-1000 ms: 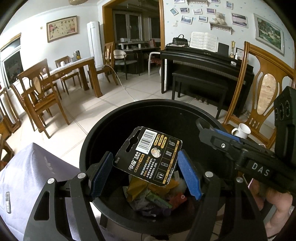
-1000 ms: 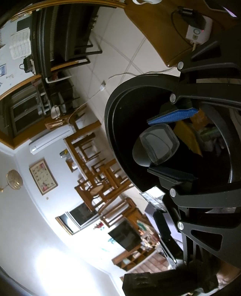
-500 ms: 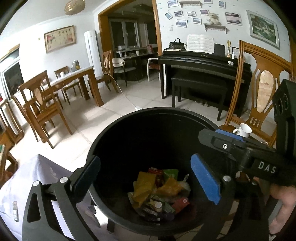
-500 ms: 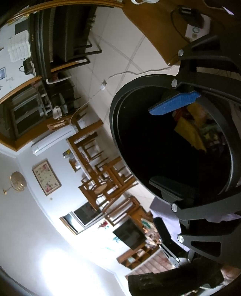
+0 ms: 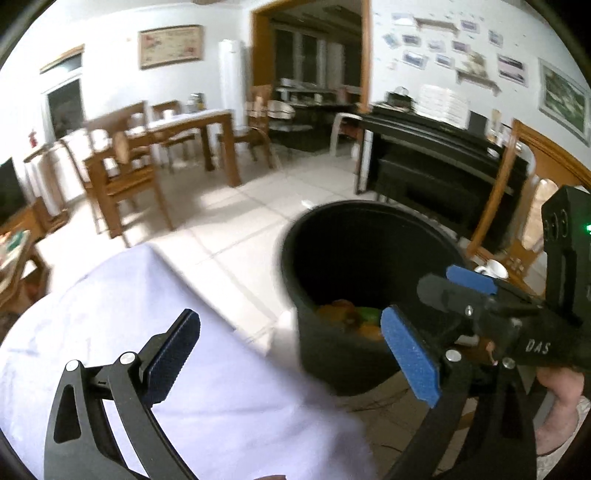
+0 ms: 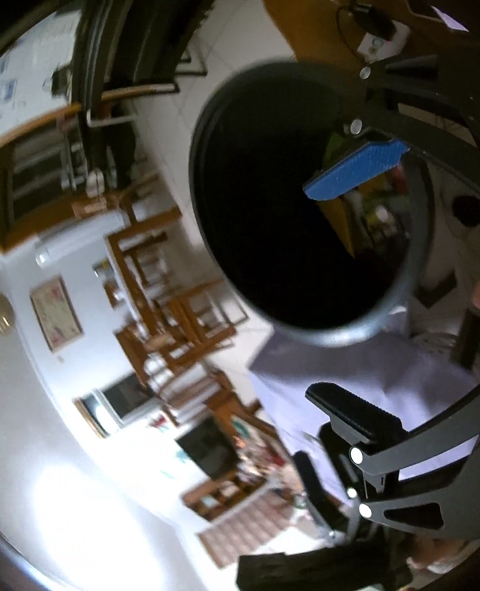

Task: Collect trash
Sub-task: 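Move both open tools back over the table toward the phone-like item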

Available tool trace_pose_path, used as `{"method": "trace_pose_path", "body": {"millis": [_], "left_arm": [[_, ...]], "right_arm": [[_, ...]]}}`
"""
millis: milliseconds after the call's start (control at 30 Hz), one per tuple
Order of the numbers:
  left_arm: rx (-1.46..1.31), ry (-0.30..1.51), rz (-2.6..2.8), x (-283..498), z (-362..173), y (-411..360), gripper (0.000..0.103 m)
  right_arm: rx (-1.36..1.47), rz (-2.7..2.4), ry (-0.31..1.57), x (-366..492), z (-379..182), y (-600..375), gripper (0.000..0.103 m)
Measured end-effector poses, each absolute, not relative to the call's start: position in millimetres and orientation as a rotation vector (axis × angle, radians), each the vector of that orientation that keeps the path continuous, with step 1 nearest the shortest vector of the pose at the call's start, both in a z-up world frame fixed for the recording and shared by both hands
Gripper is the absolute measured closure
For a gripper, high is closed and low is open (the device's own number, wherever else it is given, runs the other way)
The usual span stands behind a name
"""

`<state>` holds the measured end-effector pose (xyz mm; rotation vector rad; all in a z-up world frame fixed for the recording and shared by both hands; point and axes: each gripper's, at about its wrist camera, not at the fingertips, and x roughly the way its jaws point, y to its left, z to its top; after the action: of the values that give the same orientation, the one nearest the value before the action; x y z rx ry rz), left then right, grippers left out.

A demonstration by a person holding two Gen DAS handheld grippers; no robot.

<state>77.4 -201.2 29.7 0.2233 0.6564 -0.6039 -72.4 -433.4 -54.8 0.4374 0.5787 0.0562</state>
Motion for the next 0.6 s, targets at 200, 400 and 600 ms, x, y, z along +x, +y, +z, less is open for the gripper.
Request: {"method": "trace_pose_path", "body": {"millis": [200, 400, 600], "left_arm": [[0.185, 0.600, -0.438, 61, 37, -112, 0.005], [0.130, 0.592, -0.249, 44, 38, -12, 0.005], [0.058, 0.553, -0.026, 25, 37, 78, 0.005]], "right_arm": [[0.256, 0.173, 0.645, -52, -34, -323, 0.005], [0.163, 0.318, 0.631, -42, -10, -209, 0.005], [0.149, 0.393, 0.581, -35, 7, -118, 0.005]]}}
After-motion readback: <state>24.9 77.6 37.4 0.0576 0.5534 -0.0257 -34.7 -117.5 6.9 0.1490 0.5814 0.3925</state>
